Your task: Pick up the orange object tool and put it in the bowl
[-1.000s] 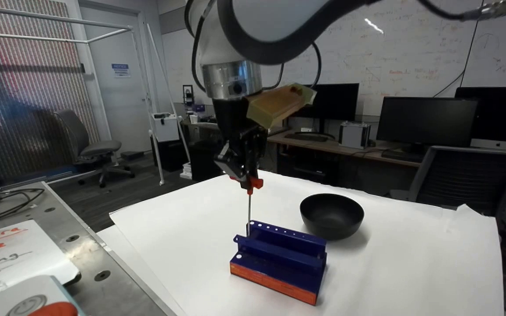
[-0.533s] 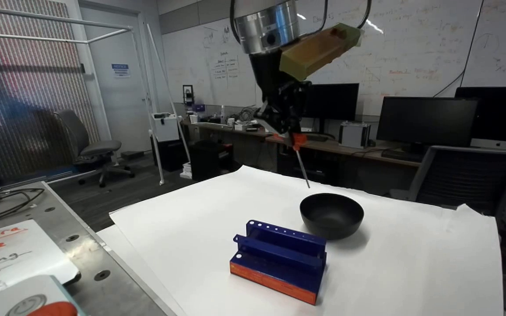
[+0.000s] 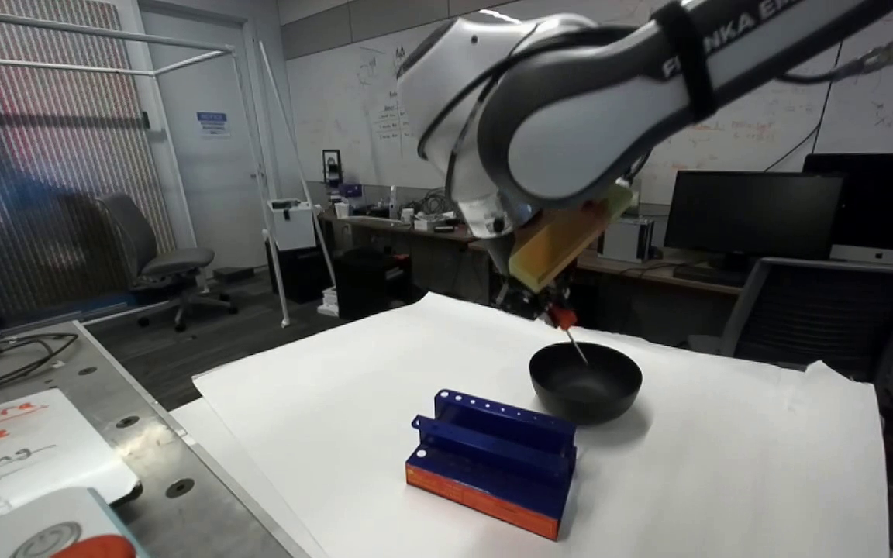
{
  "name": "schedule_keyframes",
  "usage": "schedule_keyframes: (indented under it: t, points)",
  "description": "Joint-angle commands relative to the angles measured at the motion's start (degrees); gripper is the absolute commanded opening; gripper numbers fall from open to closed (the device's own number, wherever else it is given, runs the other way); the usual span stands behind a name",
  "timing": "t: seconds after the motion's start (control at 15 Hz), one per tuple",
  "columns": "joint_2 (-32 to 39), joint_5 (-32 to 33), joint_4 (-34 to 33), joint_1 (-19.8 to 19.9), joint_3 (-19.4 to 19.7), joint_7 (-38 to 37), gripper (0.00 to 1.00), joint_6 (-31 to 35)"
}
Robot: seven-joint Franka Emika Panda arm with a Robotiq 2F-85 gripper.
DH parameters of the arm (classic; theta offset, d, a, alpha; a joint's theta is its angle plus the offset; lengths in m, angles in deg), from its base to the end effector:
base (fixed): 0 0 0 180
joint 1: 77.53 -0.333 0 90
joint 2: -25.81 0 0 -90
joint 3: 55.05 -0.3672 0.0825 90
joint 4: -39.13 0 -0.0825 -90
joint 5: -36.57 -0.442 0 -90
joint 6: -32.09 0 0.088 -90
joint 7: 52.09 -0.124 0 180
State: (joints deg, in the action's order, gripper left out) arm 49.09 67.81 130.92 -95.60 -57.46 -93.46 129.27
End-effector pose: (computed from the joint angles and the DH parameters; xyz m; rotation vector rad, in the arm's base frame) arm 0.6853 0.1902 0.3941 2.5357 -0.2659 0.0016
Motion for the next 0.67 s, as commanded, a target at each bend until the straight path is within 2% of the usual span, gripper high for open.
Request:
schedule_keyframes:
  t: [0.0, 0.6]
  points:
    - [3.99, 2.94, -0.34, 0.03, 1.30, -5.08, 0.10, 3.08]
    - [11.52, 4.64, -3.36, -0.18, 3.32, -10.48, 0.13, 3.46]
